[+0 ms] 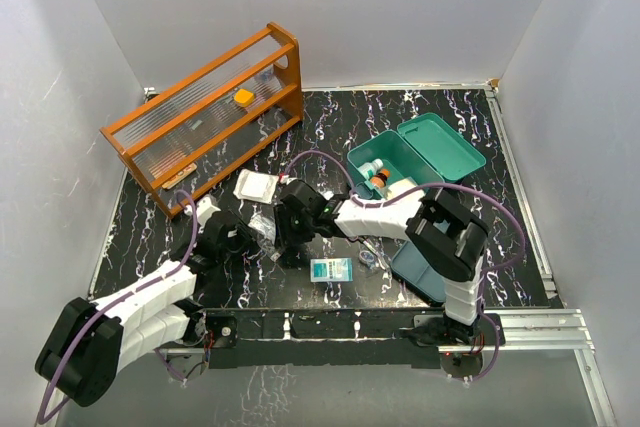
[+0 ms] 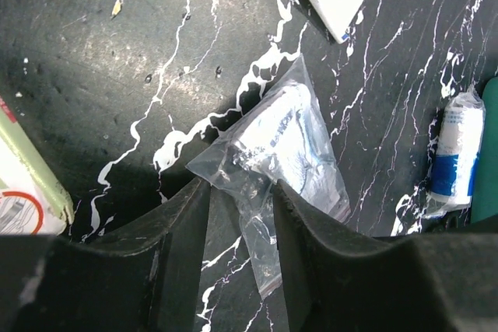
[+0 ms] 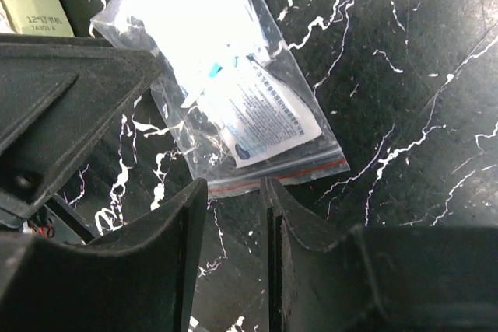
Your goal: Organize the medicine kit
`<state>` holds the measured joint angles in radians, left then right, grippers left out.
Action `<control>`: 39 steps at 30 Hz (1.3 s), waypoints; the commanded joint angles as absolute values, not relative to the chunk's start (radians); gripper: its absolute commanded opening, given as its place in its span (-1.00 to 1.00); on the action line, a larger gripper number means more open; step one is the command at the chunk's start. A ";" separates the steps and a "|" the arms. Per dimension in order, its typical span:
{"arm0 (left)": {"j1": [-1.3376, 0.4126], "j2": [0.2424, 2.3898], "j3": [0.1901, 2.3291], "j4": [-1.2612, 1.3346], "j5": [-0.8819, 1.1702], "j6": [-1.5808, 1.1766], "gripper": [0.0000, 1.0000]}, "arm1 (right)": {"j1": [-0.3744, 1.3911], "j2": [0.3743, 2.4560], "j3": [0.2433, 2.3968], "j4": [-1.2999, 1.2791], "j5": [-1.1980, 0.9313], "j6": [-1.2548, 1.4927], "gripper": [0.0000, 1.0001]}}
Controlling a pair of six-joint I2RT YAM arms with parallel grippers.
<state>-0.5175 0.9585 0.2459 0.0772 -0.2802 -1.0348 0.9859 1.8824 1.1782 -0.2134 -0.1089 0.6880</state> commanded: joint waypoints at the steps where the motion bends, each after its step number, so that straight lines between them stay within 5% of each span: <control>1: -0.505 0.942 0.234 0.146 -0.274 -0.979 -0.32 | 0.985 1.908 1.236 -0.215 -0.076 0.711 -0.38; 17: -0.471 0.949 0.236 0.171 -0.248 -0.899 -0.99 | 0.983 1.979 1.306 -0.365 0.000 0.640 -0.40; 30: -0.432 0.904 0.310 0.001 -0.218 -0.865 -1.00 | 0.969 1.973 1.303 -0.432 0.074 0.666 -0.44; 36: -0.430 0.902 0.270 0.054 -0.133 -0.907 -0.23 | 0.965 1.981 1.306 -0.402 0.018 0.663 -0.44; 39: -0.431 0.929 0.245 0.096 -0.128 -0.926 -0.03 | 0.963 1.983 1.306 -0.393 0.005 0.668 -0.44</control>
